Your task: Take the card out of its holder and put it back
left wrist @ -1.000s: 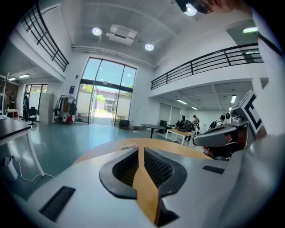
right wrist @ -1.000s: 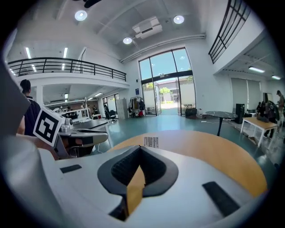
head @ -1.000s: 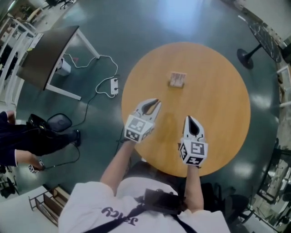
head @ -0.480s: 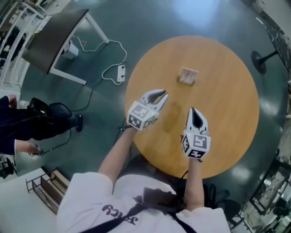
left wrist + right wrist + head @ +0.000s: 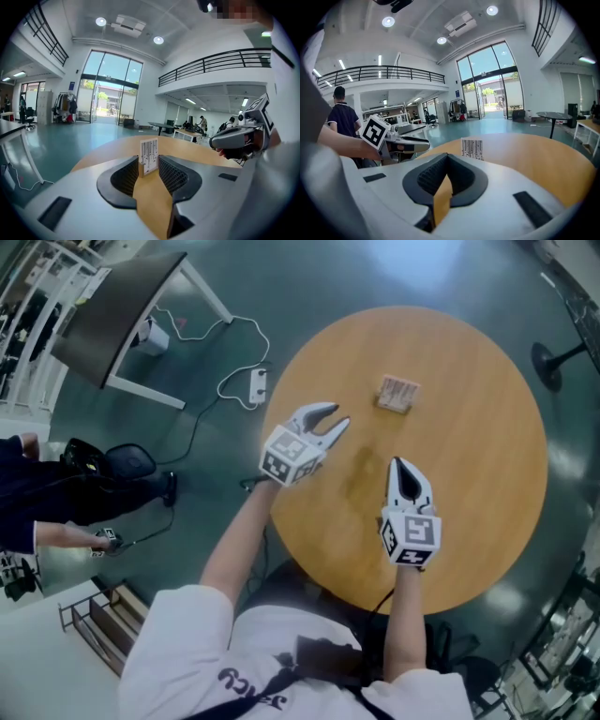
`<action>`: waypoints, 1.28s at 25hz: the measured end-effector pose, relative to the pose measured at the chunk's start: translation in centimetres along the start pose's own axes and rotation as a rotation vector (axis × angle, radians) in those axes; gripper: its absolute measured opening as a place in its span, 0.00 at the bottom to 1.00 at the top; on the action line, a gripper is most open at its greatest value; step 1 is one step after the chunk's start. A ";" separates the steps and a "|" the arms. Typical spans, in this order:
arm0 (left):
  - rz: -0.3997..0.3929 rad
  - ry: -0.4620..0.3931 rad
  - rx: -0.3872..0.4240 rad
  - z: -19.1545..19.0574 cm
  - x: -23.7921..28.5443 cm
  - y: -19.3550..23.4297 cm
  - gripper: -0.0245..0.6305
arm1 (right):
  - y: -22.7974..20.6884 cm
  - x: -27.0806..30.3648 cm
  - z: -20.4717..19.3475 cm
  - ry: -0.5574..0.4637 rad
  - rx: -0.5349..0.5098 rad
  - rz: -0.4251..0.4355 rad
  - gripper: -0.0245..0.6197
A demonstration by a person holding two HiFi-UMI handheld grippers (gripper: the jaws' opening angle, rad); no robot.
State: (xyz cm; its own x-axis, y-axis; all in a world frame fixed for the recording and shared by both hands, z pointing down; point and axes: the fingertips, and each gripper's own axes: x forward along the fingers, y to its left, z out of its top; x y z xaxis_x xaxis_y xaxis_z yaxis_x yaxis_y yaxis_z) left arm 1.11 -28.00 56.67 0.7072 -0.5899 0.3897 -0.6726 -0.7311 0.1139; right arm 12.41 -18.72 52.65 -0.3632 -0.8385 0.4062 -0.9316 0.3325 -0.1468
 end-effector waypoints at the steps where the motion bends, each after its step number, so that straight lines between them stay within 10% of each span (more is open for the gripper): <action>1: -0.004 -0.001 -0.006 -0.1 0.2 0.2 0.23 | -0.1 0.2 -0.2 0.008 -0.012 -0.001 0.06; 9: 0.003 -0.024 0.040 1.3 1.7 1.6 0.24 | -0.6 1.1 -0.6 0.042 -0.051 -0.005 0.07; 18: -0.131 0.025 0.035 0.8 5.4 1.1 0.54 | -2.6 1.2 -1.0 0.054 -0.040 -0.036 0.07; 32: -0.314 0.055 0.076 1.2 13.0 0.1 0.54 | -4.5 1.7 -1.9 0.056 0.010 -0.003 0.07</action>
State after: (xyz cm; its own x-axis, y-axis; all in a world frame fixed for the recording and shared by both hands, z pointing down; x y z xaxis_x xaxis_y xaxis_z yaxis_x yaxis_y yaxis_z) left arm 10.46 -36.13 60.68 0.8636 -0.3134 0.3949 -0.4035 -0.8993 0.1689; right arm 16.03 -20.87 55.70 -0.3596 -0.8138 0.4566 -0.9328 0.3258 -0.1541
